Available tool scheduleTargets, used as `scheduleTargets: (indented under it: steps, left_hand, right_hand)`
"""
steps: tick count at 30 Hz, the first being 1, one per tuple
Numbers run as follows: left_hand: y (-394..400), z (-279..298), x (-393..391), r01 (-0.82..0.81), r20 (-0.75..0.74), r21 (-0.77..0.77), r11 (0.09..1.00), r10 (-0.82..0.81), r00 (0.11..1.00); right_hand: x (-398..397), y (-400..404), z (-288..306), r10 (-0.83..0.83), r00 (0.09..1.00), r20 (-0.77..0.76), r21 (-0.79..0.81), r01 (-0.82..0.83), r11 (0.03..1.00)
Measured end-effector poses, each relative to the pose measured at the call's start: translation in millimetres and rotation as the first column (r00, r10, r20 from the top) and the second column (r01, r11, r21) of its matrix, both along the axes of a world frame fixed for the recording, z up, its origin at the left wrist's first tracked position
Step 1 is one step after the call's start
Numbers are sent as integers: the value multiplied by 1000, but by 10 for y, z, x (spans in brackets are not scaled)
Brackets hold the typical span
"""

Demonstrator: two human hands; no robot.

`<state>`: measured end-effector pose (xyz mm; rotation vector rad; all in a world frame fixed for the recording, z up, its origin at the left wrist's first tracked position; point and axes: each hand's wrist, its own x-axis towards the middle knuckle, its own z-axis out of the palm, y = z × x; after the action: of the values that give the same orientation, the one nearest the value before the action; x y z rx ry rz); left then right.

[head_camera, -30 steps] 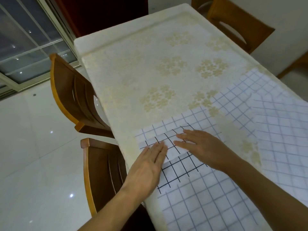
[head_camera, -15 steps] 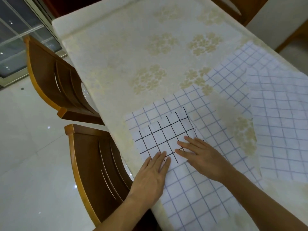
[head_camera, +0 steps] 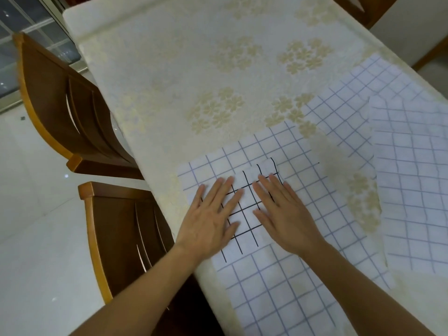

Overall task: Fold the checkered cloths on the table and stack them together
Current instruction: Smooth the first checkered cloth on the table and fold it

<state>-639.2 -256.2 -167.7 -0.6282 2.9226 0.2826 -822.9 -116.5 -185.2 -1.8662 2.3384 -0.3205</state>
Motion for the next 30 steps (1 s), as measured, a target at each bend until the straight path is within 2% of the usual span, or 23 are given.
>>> scheduleTargets:
  steps: [6, 13, 17, 23, 30]
  left_hand:
    - [-73, -205, -100, -21, 36, -20, 1000, 21, 999]
    - [24, -315, -134, -115, 12, -1, 993, 115, 993]
    - [47, -307, -150, -136, -19, -16, 991, 135, 991]
    - [143, -380, -226, -197, -41, -14, 980, 197, 980]
    - [166, -354, -99, -257, -29, 9, 966, 257, 966]
  right_hand:
    - [-46, -382, -163, -63, 997, -47, 125, 68, 990]
    - [-191, -460, -274, -74, 994, -80, 144, 85, 986]
    - [-180, -471, -252, -86, 989, -120, 102, 99, 990]
    - [-97, -534, -278, 67, 992, -106, 109, -55, 993]
    - [-286, -481, -261, -12, 993, -121, 159, 31, 987]
